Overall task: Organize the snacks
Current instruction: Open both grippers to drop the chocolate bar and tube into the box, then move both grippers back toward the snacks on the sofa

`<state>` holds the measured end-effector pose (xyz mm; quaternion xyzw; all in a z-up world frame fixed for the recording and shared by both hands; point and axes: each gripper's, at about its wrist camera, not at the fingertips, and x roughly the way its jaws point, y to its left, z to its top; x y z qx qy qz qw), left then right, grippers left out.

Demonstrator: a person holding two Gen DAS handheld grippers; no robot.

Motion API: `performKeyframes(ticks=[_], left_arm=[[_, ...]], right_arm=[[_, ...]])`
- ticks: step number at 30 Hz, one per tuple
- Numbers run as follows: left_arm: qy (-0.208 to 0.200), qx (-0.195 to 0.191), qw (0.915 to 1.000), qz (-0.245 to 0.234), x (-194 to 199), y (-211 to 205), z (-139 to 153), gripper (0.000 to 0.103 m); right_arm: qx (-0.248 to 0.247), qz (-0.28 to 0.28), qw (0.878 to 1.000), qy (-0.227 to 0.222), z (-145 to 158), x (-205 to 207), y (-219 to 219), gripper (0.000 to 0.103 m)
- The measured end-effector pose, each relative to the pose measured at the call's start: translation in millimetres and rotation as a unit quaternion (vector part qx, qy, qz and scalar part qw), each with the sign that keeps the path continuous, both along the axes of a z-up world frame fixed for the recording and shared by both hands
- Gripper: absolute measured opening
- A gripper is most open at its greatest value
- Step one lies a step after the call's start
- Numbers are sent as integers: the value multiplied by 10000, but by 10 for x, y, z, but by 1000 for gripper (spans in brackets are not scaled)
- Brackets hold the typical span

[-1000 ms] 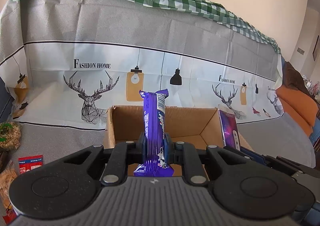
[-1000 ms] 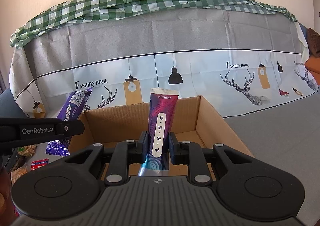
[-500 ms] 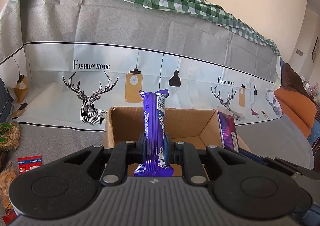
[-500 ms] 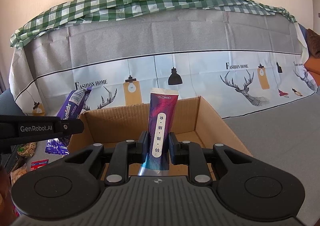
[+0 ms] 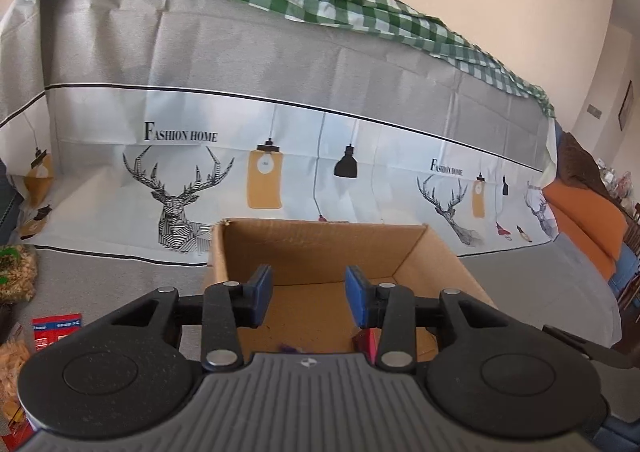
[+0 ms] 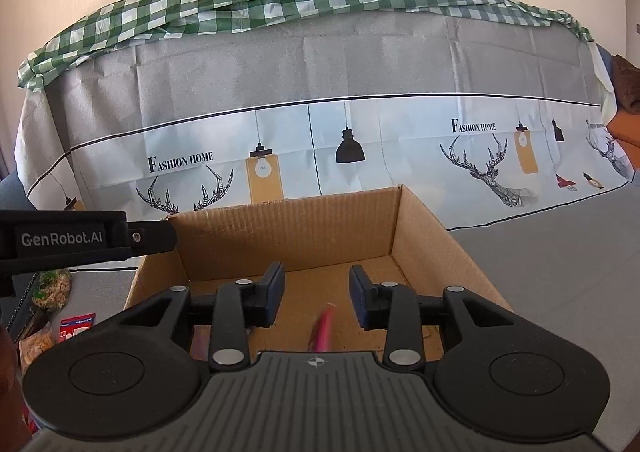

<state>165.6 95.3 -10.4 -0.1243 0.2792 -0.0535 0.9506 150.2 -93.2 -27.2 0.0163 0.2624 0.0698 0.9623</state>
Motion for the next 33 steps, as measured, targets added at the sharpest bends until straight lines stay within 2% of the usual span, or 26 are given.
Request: performKeyframes(ticks=[9,12,17,19,22,23,25,28,30,31,33], left_arm=[[-25,111,9997,207,-46,160,35,43],[-85,181,9993,318,-111,216,60,43],[-381,450,9960,678,-375,303,88,33],[-342,541,9953,731,-484,369,117,26],[-296,526,9953,763,-705,553,241,25],[-321,607,9952,699,-792,611,283,25],[-417,1049,9918,607,-977,695,328,25],[-469,1471,9859,641,-1220,866,206,25],[-275,1409,9861,838,-1345,1023,-27,25],[134,1386,9863,887,-1324,1097,-138,23],[324,1300,9837,1195,-1309,1253,-180,22]], right_arm=[[57,194,9998,92,-36,-53,143,38],[45,290,9996,-4,-23,-116,212,38],[170,397,9990,-77,-10,-220,312,38],[292,430,9986,-51,-21,-265,353,38],[560,521,9970,-112,-14,-367,406,38],[653,588,9960,-154,3,-402,436,38],[834,808,9928,-291,45,-481,504,38],[948,1234,9865,-509,98,-620,648,37],[988,1508,9818,-592,113,-704,752,32],[992,1639,9796,-611,111,-736,808,30],[1035,1893,9747,-593,102,-793,913,28]])
